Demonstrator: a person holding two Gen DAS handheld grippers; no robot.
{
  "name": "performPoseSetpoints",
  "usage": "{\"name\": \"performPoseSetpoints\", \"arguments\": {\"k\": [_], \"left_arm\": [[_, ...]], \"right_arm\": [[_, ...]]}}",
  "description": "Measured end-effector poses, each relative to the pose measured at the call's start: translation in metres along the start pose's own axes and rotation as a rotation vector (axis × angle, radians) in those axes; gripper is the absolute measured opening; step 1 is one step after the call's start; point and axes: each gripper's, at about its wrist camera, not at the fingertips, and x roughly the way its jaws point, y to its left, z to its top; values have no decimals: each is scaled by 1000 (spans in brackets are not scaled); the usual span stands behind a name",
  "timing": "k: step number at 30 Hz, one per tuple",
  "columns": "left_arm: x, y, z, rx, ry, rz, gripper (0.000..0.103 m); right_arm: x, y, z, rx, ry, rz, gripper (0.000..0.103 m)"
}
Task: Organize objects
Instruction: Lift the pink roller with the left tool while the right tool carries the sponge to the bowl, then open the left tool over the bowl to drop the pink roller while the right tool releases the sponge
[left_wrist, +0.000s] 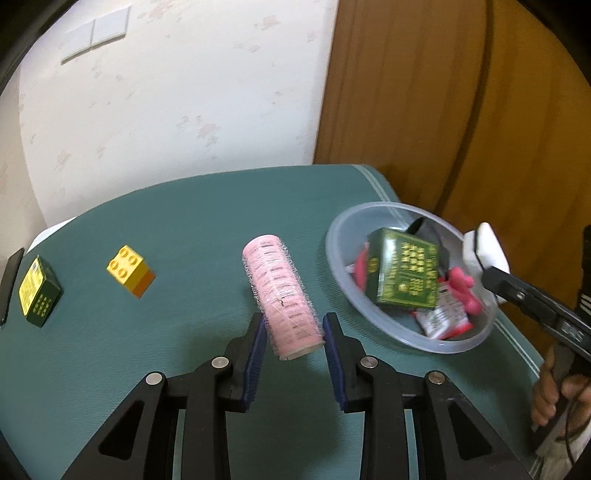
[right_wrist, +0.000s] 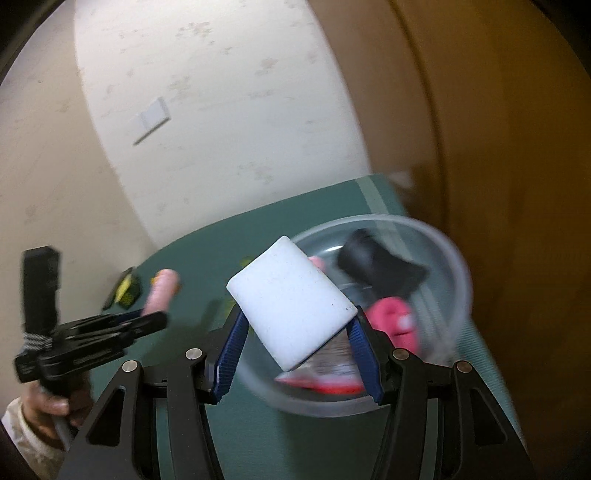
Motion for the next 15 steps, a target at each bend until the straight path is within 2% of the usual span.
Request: {"name": "performPoseSetpoints", "arguments": {"k": [6, 10, 15], "left_arm": [[-6, -22, 8, 28, -18, -42, 33], [-6, -36, 15, 54, -27, -70, 33], [-2, -52, 28, 79, -34, -86, 33]], "right_arm": [[9, -29, 7, -6, 28, -111, 56], [19, -40, 15, -15, 44, -149, 57], [24, -45, 20, -8, 39, -153, 58]]}}
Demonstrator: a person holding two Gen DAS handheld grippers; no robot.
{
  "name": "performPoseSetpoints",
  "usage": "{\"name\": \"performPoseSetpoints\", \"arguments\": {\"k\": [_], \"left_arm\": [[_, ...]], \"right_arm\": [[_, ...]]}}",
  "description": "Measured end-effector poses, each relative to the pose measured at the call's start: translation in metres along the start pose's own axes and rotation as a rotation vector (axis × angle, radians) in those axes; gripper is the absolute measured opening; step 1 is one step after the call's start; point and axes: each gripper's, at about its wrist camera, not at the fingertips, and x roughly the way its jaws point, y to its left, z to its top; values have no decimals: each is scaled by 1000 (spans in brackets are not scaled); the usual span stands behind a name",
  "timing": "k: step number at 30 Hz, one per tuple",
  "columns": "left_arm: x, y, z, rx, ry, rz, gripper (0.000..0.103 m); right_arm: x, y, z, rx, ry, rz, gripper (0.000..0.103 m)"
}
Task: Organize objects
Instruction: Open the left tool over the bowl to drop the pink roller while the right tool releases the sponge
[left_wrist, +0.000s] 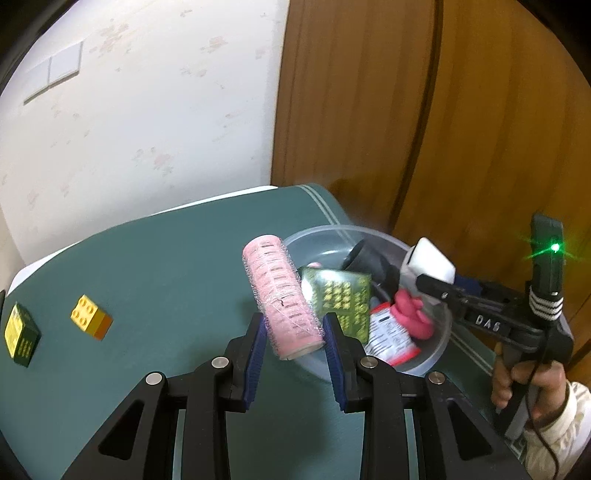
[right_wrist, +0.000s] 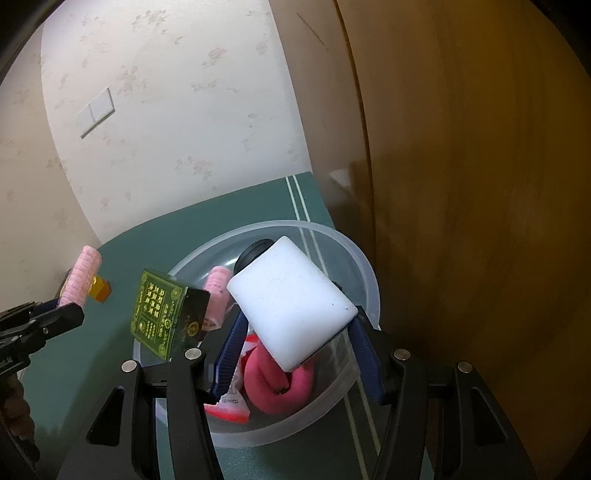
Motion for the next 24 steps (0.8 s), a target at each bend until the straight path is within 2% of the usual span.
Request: {"name": "performPoseSetpoints", "arguments": {"k": [7, 12, 24], "left_arm": [[6, -21, 9, 26, -1, -40, 33], [14, -35, 10, 49, 10, -67, 33], [32, -69, 12, 101, 40, -129, 33]], "right_arm": [[-2, -2, 0, 20, -12, 7, 63], [-14, -10, -3, 62, -51, 49, 69], [-33, -21, -5, 123, -122, 34, 69]]}}
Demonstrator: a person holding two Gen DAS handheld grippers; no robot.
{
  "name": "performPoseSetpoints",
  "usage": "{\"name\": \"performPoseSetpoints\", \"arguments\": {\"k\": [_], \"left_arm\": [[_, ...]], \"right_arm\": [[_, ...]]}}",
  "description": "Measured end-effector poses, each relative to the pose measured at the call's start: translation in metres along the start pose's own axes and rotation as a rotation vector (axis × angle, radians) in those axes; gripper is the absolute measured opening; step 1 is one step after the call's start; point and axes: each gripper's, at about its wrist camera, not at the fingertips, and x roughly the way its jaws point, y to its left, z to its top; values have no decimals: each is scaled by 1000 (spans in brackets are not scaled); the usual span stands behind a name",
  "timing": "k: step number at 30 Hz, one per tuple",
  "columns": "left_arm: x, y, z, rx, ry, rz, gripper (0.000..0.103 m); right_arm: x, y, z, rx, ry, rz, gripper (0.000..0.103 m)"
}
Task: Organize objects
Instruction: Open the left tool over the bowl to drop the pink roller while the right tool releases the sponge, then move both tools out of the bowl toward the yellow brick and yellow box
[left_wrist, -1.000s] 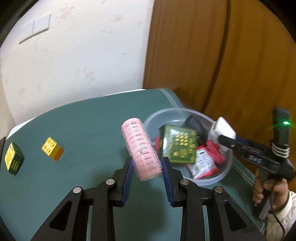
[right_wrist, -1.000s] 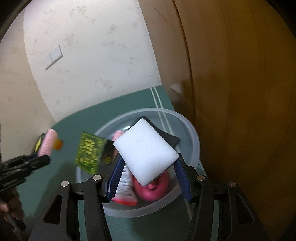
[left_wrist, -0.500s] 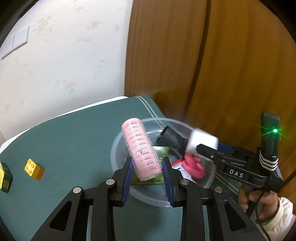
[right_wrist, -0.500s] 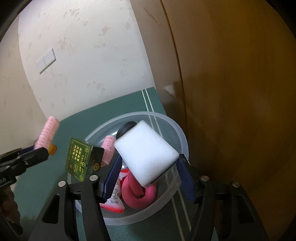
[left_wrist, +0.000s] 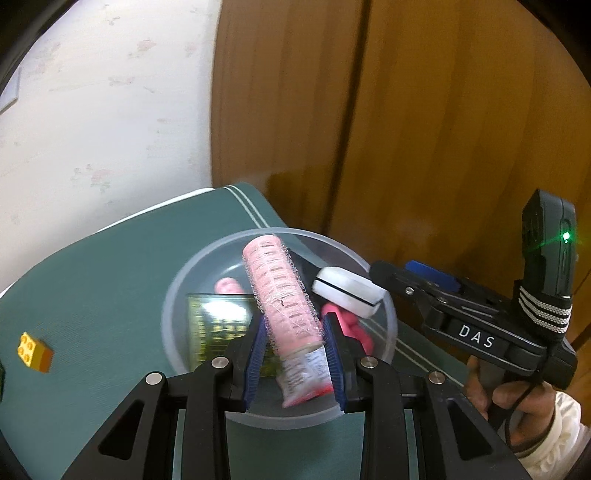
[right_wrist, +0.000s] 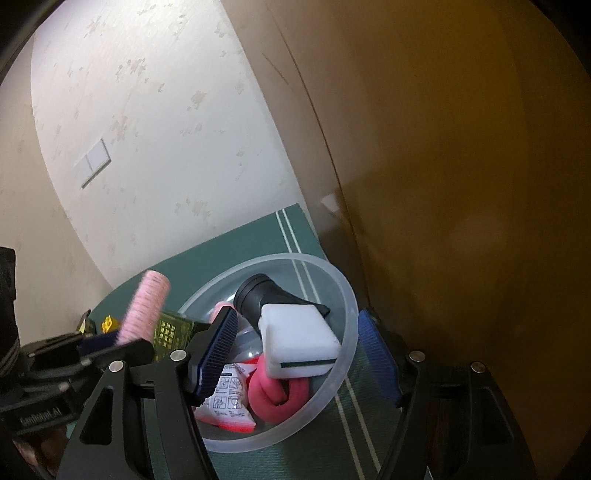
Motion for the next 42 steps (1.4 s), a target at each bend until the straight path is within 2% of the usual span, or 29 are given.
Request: {"name": "performPoseSetpoints", "arguments": {"k": [3, 5, 7, 8, 19, 20, 22, 30, 36, 42], "left_arm": [[7, -4, -1, 2, 7, -16, 34], [11, -5, -2, -6, 12, -35, 39], [12, -2, -4, -20, 7, -34, 55], [11, -1, -5, -24, -1, -29, 57], [-10, 10, -16, -43, -31, 29, 59], [-10, 12, -16, -44, -32, 36, 60], [-13, 17, -18, -48, -36, 55, 71], [-25, 29, -27, -57, -45, 109, 73], [-38, 44, -36, -93, -54, 152, 89], [-50, 66, -44, -139, -62, 188, 92]], "right_arm": [[-2, -1, 0, 0, -4, -7, 69], [-3, -2, -1, -2, -8, -10, 69], [-3, -2, -1, -3, -5, -8, 69], [-3, -2, -1, -1, -4, -8, 69], [-6, 1, -5, -31, 4, -32, 69], [-6, 2, -6, -38, 4, -35, 69], [-6, 4, -7, -47, 3, -37, 69], [-7, 9, -10, -77, -5, -51, 69], [-7, 13, -12, -91, -9, -53, 69], [-10, 21, -14, -108, -15, -53, 69]]}}
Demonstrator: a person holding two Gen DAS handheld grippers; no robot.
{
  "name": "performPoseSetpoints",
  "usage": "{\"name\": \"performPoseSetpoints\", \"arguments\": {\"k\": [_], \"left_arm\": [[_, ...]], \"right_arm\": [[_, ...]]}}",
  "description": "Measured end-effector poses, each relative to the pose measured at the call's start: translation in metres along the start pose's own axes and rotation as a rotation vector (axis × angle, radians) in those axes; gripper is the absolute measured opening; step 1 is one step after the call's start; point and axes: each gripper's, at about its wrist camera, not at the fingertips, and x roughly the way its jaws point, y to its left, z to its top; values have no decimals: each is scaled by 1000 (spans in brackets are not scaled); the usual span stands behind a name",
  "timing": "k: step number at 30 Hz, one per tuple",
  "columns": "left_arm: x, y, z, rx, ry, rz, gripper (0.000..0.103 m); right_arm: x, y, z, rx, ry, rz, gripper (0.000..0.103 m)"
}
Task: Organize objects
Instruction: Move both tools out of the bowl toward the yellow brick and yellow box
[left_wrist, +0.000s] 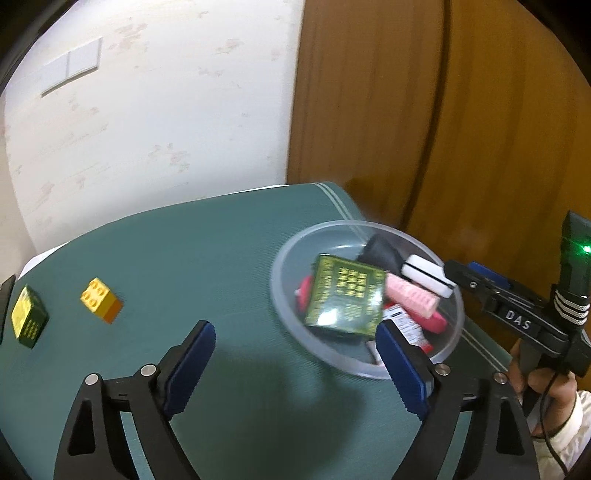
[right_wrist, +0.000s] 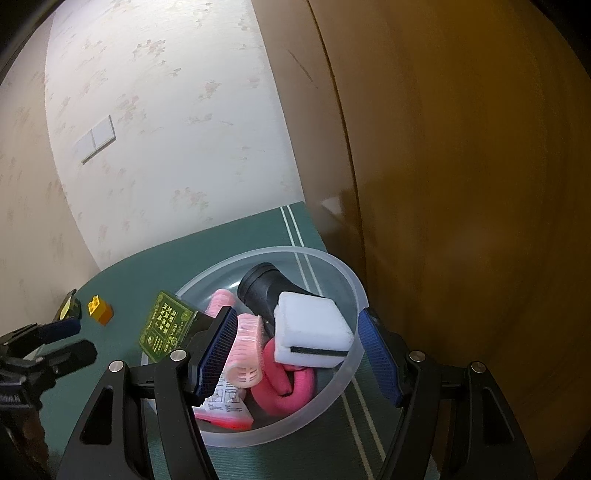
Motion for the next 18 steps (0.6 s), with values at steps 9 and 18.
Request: {"name": "performPoseSetpoints", "arguments": {"k": [9, 18], "left_arm": [[-12, 35, -8, -43, -9, 101, 100], [-20, 65, -16, -57, -15, 219, 102]], "right_arm": [[-3, 26, -3, -48, 7, 23, 69], [-6, 64, 1, -110, 1, 72, 69]]}}
